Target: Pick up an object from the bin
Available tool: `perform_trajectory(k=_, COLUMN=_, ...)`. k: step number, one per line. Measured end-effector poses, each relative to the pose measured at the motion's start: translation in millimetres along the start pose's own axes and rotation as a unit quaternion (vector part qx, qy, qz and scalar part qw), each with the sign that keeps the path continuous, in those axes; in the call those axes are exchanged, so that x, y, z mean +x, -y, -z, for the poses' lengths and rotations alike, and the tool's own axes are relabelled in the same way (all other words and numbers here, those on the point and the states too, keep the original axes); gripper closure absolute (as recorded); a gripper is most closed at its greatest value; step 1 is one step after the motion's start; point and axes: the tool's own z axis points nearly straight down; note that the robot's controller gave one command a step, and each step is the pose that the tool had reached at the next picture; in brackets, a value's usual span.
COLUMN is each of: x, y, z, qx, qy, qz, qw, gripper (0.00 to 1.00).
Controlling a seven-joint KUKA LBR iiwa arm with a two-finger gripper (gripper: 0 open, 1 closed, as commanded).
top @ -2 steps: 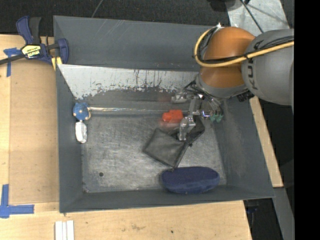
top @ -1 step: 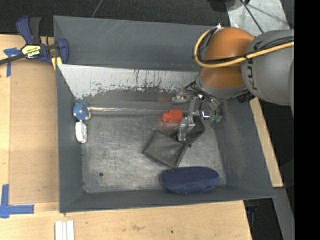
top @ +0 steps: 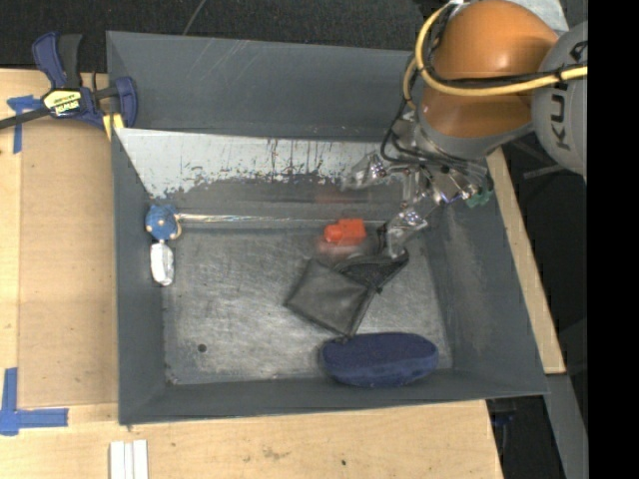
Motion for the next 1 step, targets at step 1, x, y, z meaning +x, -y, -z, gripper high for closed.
perform_trajectory(k=1, x=39.2, y=16.5, z=-130.5, qx=-0.004, qy=-0.0063, qz=0.075, qw=0.9972, gripper=0.00)
